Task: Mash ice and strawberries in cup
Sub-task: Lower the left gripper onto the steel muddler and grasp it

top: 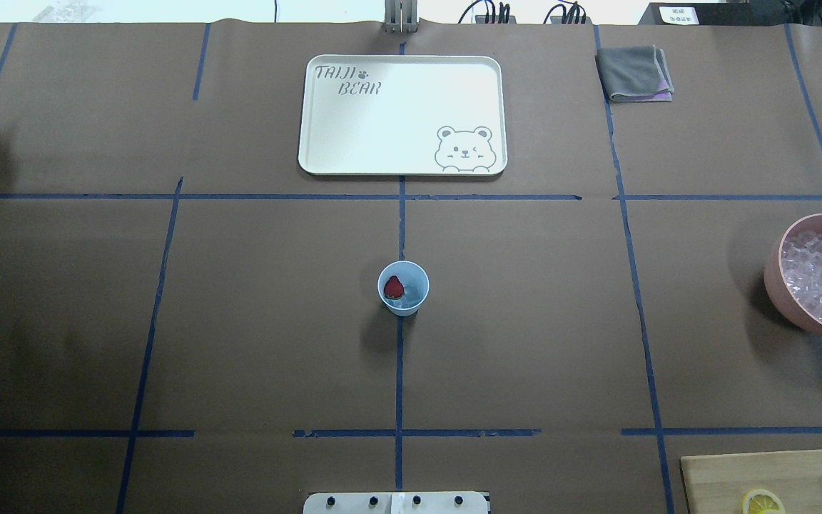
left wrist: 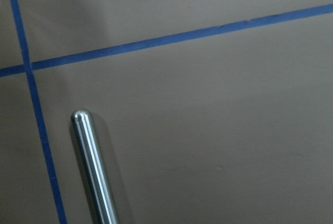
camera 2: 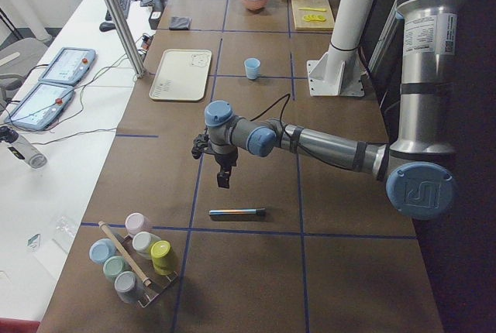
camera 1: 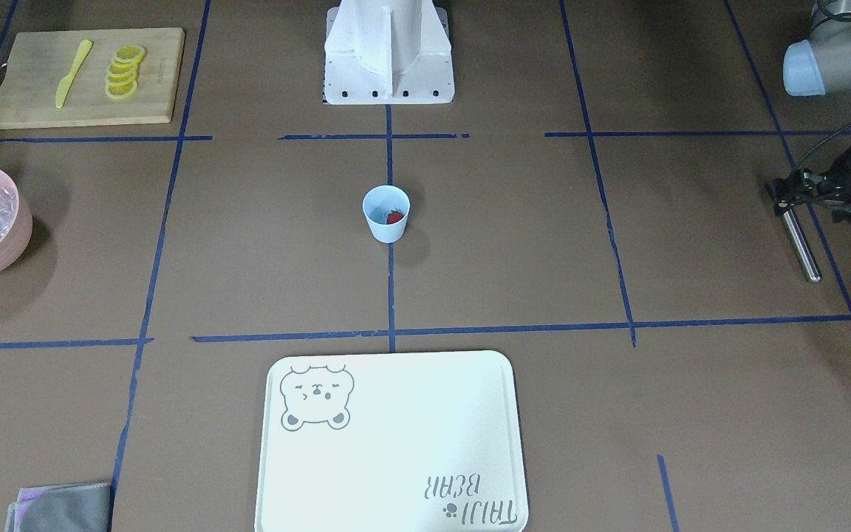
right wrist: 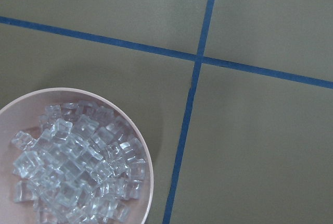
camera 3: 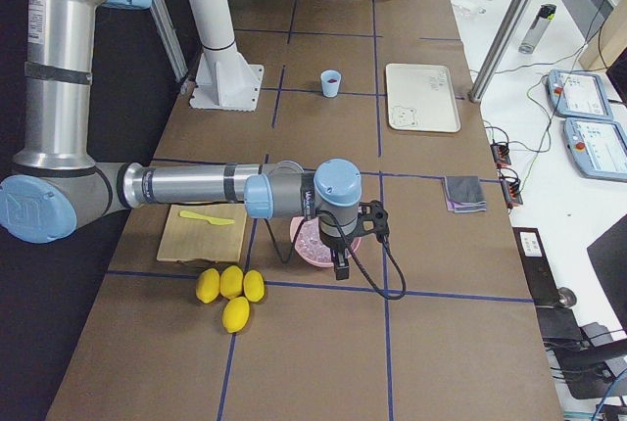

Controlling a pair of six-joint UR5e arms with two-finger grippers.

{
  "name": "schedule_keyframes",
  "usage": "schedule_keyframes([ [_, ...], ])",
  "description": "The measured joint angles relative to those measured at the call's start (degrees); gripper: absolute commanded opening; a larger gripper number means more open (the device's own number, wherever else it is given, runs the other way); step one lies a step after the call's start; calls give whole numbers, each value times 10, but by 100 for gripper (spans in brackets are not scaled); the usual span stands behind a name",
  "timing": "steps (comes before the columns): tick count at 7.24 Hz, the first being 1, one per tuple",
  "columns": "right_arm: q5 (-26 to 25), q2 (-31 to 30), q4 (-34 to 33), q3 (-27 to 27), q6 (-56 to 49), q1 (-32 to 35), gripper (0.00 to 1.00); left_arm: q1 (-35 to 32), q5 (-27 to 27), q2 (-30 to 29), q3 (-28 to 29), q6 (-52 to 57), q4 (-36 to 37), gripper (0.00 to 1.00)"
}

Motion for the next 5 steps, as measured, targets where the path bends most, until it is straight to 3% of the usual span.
schedule_keyframes([
  [3,0,-1,0,7,3,0,99,3,1,0,102,-47,-127,90],
  [5,-1,-2,0,7,3,0,99,5,1,-3,134,-99,-172,88],
])
